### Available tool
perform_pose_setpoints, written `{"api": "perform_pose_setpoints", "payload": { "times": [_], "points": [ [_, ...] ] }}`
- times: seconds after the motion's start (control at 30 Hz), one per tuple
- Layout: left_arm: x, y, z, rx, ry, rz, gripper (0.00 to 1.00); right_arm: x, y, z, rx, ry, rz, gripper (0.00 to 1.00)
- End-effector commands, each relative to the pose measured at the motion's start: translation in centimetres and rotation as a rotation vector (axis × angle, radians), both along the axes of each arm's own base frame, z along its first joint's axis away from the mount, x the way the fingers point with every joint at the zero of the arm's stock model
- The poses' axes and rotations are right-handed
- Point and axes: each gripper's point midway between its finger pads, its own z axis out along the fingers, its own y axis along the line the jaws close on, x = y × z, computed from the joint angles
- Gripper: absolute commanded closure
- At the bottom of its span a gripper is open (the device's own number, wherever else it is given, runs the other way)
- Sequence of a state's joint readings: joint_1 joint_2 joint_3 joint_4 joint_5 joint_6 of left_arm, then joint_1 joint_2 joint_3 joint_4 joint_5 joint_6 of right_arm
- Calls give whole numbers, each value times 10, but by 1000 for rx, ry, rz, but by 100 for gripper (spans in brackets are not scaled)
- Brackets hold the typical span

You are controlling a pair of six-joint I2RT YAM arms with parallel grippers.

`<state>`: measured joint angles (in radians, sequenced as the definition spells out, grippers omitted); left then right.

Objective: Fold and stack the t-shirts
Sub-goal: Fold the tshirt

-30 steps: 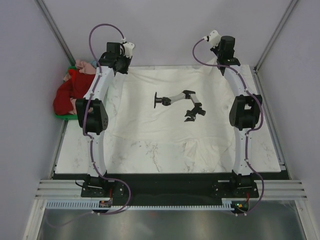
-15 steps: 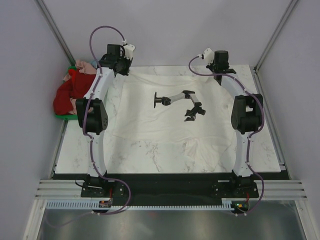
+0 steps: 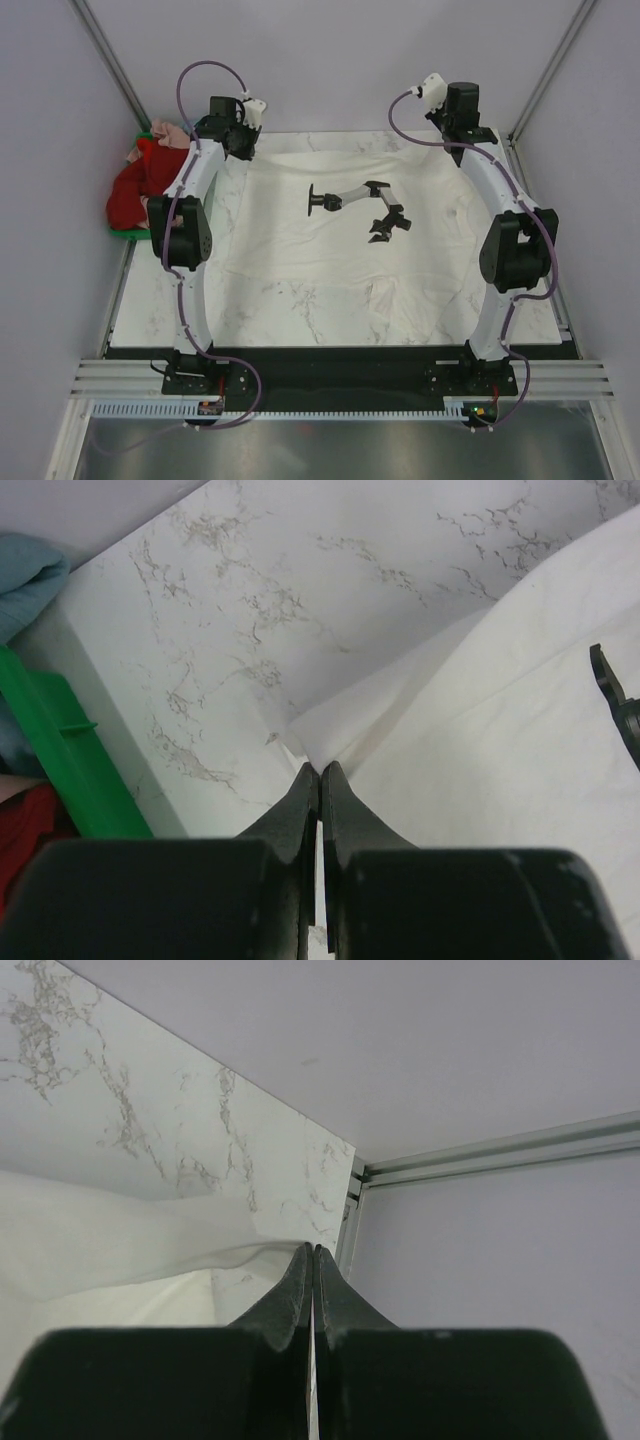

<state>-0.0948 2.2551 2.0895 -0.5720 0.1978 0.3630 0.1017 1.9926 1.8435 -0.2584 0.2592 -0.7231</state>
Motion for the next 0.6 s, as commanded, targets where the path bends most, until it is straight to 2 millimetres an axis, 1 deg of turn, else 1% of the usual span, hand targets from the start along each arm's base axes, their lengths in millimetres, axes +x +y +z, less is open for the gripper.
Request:
{"api": "perform_pose_setpoints", "payload": {
  "times": [0.0, 0.03, 0.07, 0.1, 0.13, 0.17, 0.23, 0.4, 0.43, 0.47, 0.5, 0.53, 0.57],
  "points": [
    [-3, 1, 43, 14, -101, -52, 98, -24, 4, 3, 46, 33, -7, 100],
    [-4, 4, 41, 20, -97, -52, 98, -30, 6, 8, 53, 30, -5, 100],
    [-4, 6, 41, 25, -96, -48, 98, -34, 7, 6, 59, 36, -5, 100],
    [-6, 8, 37, 25, -88, -49, 98, -39, 8, -2, 60, 62, -3, 100],
    [-7, 13, 41, 24, -92, -43, 98, -44, 9, 4, 65, 53, 0, 100],
    [-8, 14, 40, 22, -89, -44, 98, -48, 10, -1, 67, 67, -1, 100],
    [-10, 17, 39, 20, -84, -44, 98, -54, 12, 0, 70, 72, 4, 100],
    [-17, 18, 40, 15, -78, -57, 98, -69, 11, -3, 82, 101, -4, 100],
    [-19, 18, 39, 15, -75, -60, 98, -73, 11, 1, 83, 97, -6, 100],
    [-20, 17, 42, 14, -80, -61, 98, -77, 11, -3, 87, 111, -2, 100],
    [-23, 17, 39, 12, -72, -63, 98, -82, 11, -5, 88, 123, -1, 100],
    [-24, 17, 39, 11, -69, -64, 98, -87, 12, 0, 90, 118, 4, 100],
    [-27, 17, 41, 12, -70, -67, 98, -92, 11, -5, 88, 133, 5, 100]
  ]
}}
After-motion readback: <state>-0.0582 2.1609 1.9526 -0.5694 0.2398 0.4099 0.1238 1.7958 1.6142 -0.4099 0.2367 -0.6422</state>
